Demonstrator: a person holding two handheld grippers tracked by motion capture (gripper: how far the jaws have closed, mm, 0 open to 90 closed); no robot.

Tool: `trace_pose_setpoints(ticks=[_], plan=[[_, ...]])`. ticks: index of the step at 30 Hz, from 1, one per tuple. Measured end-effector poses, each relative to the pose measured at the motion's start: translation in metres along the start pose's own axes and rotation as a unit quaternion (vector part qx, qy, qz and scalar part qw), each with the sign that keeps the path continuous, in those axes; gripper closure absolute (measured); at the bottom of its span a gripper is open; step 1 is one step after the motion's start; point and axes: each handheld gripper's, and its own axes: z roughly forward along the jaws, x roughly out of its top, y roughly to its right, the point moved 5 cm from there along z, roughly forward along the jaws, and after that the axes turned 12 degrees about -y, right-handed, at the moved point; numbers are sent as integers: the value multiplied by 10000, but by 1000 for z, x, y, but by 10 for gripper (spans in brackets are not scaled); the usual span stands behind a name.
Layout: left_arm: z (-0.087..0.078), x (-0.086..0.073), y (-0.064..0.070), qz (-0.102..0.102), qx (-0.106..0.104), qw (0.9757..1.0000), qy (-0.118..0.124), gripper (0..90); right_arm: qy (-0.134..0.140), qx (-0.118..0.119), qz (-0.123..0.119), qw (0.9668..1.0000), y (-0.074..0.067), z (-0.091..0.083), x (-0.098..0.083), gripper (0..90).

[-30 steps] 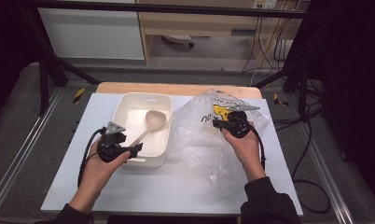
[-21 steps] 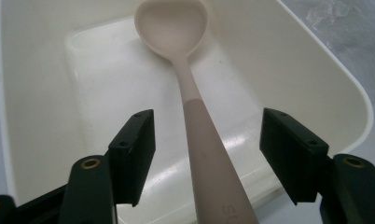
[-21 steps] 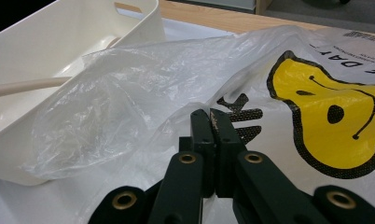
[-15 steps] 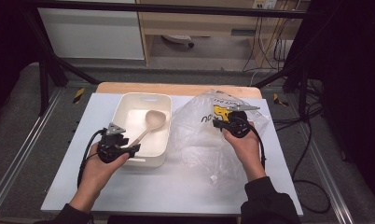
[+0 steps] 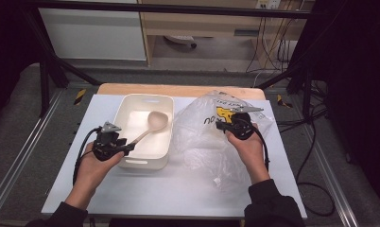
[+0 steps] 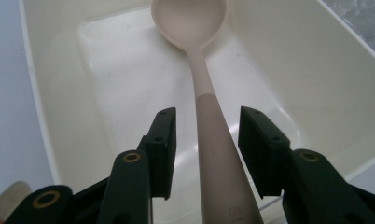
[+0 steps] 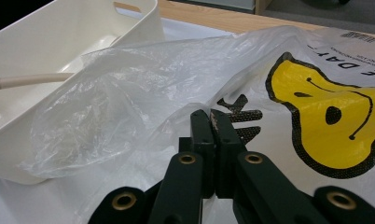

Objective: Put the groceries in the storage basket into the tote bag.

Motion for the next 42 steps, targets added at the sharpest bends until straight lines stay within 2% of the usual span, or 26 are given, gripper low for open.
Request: trace_pose_setpoints(ticks=[14, 24, 36, 42], plan=[[6, 2, -3, 78, -67, 9997, -218, 554, -30, 21, -18, 10000, -2, 1, 0, 900], [10, 4, -3, 96, -386, 9986, -347, 665, -28, 18, -6, 10000, -1, 1, 0, 900], [10, 4, -6, -16, -435, 9984, -374, 680, -38, 34, 10, 10000, -1, 2, -1, 900], [9, 4, -7, -2, -419, 9985, -355, 700, -44, 31, 14, 10000, -1, 3, -1, 900]])
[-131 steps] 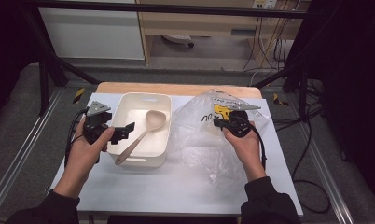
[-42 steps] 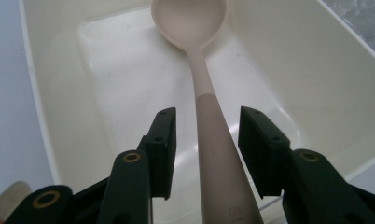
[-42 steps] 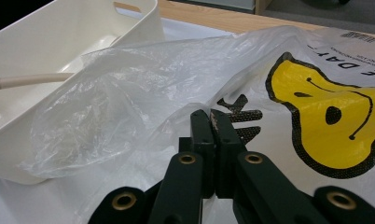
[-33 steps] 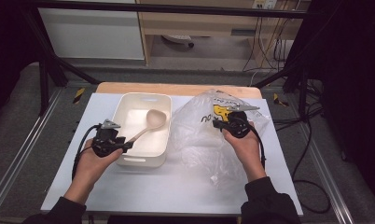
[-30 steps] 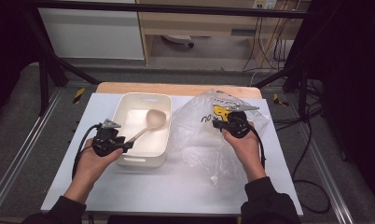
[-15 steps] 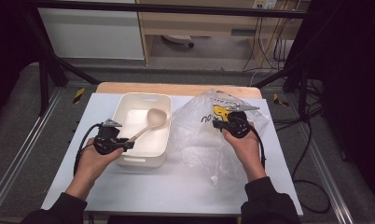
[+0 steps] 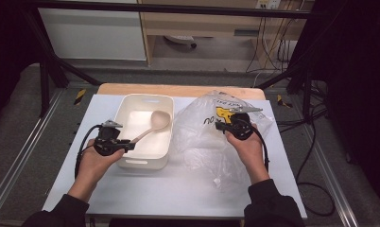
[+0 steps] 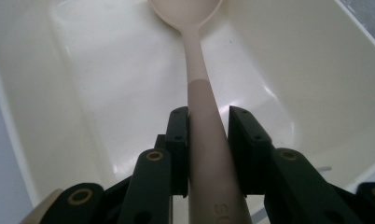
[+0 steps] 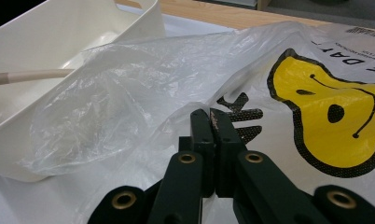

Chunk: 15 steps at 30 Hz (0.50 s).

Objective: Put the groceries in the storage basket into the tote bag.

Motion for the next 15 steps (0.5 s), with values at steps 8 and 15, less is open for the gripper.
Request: trace_pose_setpoints(ticks=[8, 15], plan=[[-2, -2, -7, -57, 99, 9999, 50, 702, -5, 10, -5, 10000, 0, 0, 0, 900], [-3, -3, -13, -79, 125, 9999, 42, 701, 8, 16, 1, 10000, 0, -2, 0, 900]])
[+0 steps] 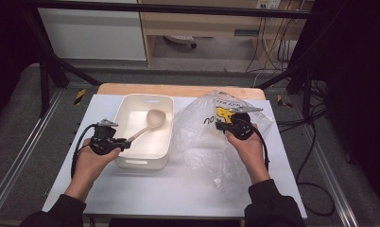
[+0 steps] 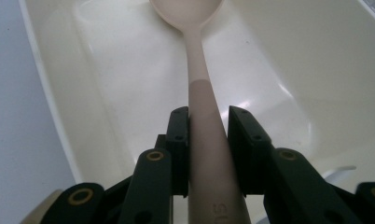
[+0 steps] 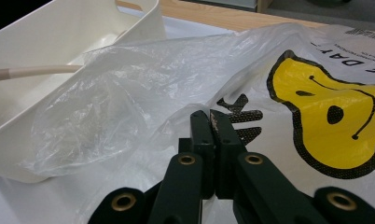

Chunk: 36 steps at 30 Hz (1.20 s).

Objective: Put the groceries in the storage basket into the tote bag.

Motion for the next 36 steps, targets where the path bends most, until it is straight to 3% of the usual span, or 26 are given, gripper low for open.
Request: trace_pose_setpoints(ticks=[4, 8, 11, 14, 17, 19, 23, 27, 30, 36], plan=[[1, 0, -1, 15, 34, 10000, 34, 688, -25, -6, 3, 10000, -1, 1, 0, 900], [4, 0, -2, -19, 4, 9999, -117, 639, -43, -12, -26, 10000, -1, 2, 0, 900], [6, 0, 0, 45, -58, 9997, -215, 682, -50, -12, -27, 10000, -1, 3, -1, 900], [5, 0, 2, 120, 41, 9997, -228, 687, -45, -13, -19, 10000, -1, 2, -1, 900], [4, -1, 2, 135, 148, 9998, -56, 690, -27, -17, -11, 10000, 0, 1, 0, 900], [0, -1, 3, 119, 104, 9999, 65, 691, -17, -25, -16, 10000, 0, 0, 0, 900], [-15, 1, 10, 166, 132, 9991, 357, 692, -41, -30, -45, 10000, -1, 2, -1, 900], [-28, 4, 19, 287, 33, 9980, 563, 691, -89, -31, -86, 9999, -2, 4, -1, 900], [-35, 4, 27, 387, -182, 9969, 663, 692, -148, -46, -125, 9998, -3, 6, -1, 900], [-43, 0, 38, 535, -488, 9950, 684, 692, -232, -66, -166, 9996, -8, 6, 3, 900]])
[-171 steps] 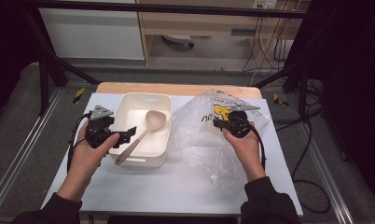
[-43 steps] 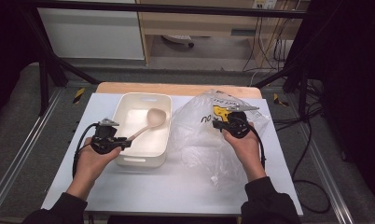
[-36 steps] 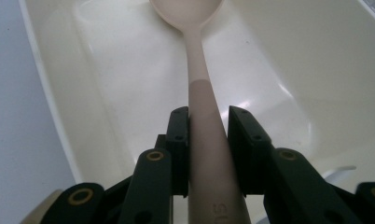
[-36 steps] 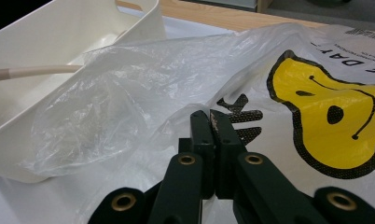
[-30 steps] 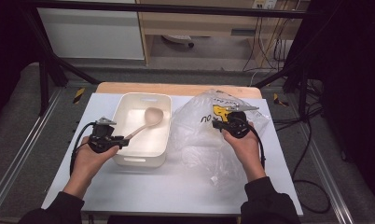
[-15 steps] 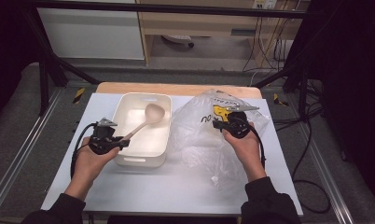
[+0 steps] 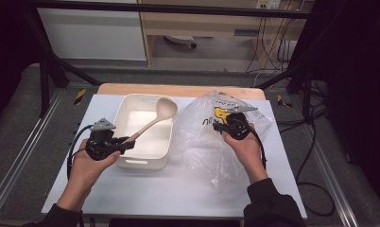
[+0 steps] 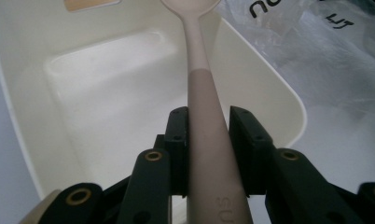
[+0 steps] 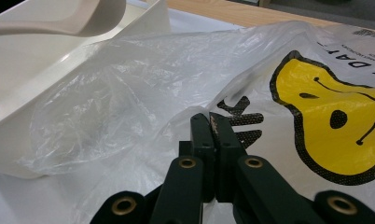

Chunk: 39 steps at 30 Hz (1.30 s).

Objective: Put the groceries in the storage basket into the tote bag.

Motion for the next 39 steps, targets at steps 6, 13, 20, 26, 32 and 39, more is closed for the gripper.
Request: trace_pose_setpoints(ticks=[6, 13, 20, 26, 32, 39], plan=[[-8, 1, 8, 185, -135, 9997, -14, 692, -168, -5, -80, 9998, -2, -2, 11, 900], [-11, 1, 5, 245, -214, 9995, 1, 692, -312, 110, -66, 9994, -3, 1, 19, 900], [-7, 17, -8, 466, -108, 9988, -66, 692, -410, 146, -68, 9990, -4, 7, 22, 900], [1, 30, -28, 629, -241, 9977, -58, 693, -466, 226, -26, 9987, -1, 12, 23, 900], [-5, 39, -42, 844, -355, 9958, -53, 692, -558, 203, -2, 9982, 1, 7, 26, 900], [-17, 38, -35, 1041, -453, 9935, -109, 693, -494, 229, 71, 9985, 2, -5, 36, 900]])
